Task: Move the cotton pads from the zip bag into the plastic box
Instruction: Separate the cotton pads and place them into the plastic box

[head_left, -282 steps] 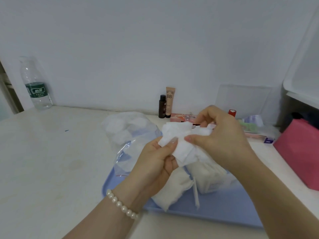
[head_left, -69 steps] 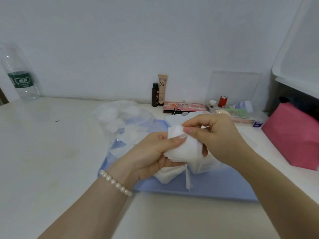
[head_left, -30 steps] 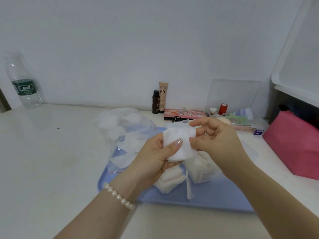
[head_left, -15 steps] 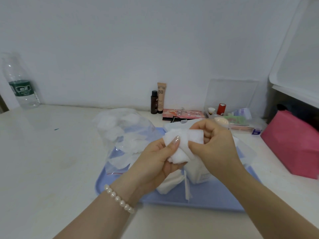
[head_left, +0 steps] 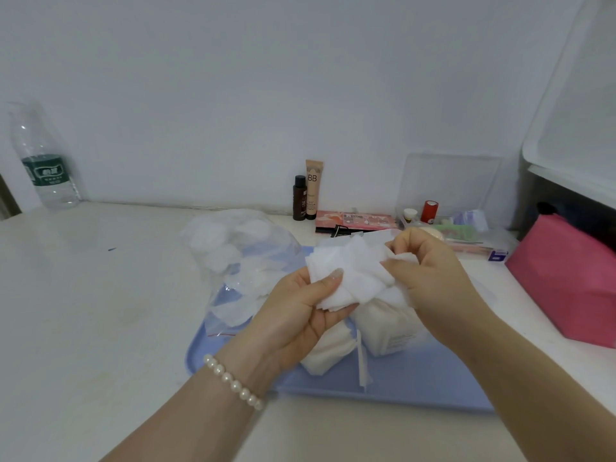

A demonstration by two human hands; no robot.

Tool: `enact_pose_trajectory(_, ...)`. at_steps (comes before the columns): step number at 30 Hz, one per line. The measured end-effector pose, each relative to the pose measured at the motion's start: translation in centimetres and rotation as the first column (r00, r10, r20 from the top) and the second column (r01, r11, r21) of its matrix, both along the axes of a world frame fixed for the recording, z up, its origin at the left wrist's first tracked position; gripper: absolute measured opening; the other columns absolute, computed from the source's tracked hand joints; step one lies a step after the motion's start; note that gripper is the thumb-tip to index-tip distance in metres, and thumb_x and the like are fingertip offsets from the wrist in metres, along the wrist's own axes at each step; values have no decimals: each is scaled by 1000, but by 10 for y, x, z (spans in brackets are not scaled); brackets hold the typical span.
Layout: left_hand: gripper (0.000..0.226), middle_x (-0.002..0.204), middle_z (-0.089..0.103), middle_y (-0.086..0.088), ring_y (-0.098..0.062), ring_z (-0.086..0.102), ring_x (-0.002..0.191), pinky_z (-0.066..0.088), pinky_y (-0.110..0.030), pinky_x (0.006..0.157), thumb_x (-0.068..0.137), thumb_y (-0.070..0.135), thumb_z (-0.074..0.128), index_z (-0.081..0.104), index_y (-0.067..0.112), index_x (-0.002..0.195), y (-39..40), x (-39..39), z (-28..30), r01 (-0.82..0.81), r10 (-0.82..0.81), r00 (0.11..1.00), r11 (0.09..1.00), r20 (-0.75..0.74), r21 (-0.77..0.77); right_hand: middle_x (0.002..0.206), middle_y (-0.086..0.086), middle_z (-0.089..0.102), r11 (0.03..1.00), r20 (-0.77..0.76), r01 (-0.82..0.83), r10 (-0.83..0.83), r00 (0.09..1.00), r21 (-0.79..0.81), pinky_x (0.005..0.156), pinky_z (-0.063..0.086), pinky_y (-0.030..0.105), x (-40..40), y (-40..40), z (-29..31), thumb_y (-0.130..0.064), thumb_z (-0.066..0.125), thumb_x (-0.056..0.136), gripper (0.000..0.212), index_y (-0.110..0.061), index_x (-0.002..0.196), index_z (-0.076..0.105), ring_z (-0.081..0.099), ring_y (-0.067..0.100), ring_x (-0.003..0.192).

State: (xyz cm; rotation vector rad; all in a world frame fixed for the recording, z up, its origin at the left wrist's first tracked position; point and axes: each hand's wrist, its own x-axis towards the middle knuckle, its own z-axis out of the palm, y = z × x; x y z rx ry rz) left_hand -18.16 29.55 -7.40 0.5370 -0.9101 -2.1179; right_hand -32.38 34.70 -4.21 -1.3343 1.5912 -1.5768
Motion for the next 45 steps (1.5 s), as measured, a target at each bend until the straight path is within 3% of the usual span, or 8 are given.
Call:
enact_pose_trajectory(6, 19, 99, 72, -14, -19, 71, 84, 58, -26, 66, 90, 2, 52, 62, 0, 106, -1, -1, -1, -80, 80, 996, 997, 33, -14, 81, -4, 60, 999, -252, -3, -5, 968, -33, 51, 39, 7, -1, 2, 2, 21, 36, 73, 49, -23, 78, 57, 51, -3, 66)
enact_pose_trajectory(10, 17, 97, 73, -12, -18, 71, 83, 58, -26, 67, 90, 2, 52, 62, 0, 103, -1, 0, -1, -87, 91, 994, 994, 59, -63, 56, 6, 50, 983, -229, 146, -168, 959, -111, 41, 31, 15, -9, 5, 9, 16, 36, 75, 47, -21, 61, 62, 38, 7, 45)
enact_pose_trajectory(17, 31, 108, 70, -14, -21, 68, 96, 57, -26, 73, 85, 5, 55, 59, -1, 116, 2, 1, -2, -16, 23, 998, 991, 55, -130, 72, -6, 64, 993, -329, 117, -104, 939, 20, 67, 45, 23, -2, 8, 13, -26, 78, 71, 13, -20, 65, 68, 58, 7, 69)
enact_pose_trajectory(24, 36, 107, 70, -14, -22, 69, 95, 57, -29, 78, 77, 11, 57, 61, -1, 110, 1, -1, -1, -14, 13, 1000, 999, -16, -43, 45, 4, 34, 993, 321, -117, 104, 941, 20, 34, 16, 8, -1, 8, 15, -22, 68, 67, 25, 0, 78, 62, 18, 6, 25)
enact_pose_trajectory(30, 29, 108, 69, -18, -24, 70, 90, 58, -32, 77, 95, 13, 43, 59, -3, 114, 5, -3, 3, 18, -17, 999, 1000, -41, 15, 37, -16, 48, 999, 28, 8, -7, 1000, -52, 37, 30, 7, 11, 3, -2, -7, 70, 79, 17, -11, 65, 61, 44, 0, 33)
enact_pose_trajectory(38, 58, 117, 65, -18, -25, 65, 105, 57, -34, 82, 86, 44, 42, 54, 1, 122, 6, -4, 7, 52, -46, 996, 995, -83, 80, 68, 1, 62, 993, -148, 102, -111, 983, -64, 66, 47, 29, 14, 1, -9, -16, 74, 76, 18, -21, 62, 63, 55, 14, 66)
enact_pose_trajectory(42, 50, 114, 67, -17, -22, 67, 101, 56, -28, 83, 76, 27, 59, 59, -2, 116, 5, -3, 0, 9, -6, 999, 998, 52, -56, 64, 1, 62, 996, -209, 86, -87, 974, -14, 60, 46, 26, 17, 4, -8, -17, 73, 76, 16, -20, 63, 64, 54, 11, 60)
enact_pose_trajectory(45, 36, 109, 68, -18, -23, 68, 98, 57, -28, 79, 82, 15, 58, 60, -1, 114, 1, -2, -5, -37, 39, 998, 999, 57, -25, 54, -2, 59, 995, -8, 18, -17, 1000, 102, 40, 34, 18, 15, 5, 0, -19, 70, 81, 12, -13, 72, 63, 43, 7, 37)
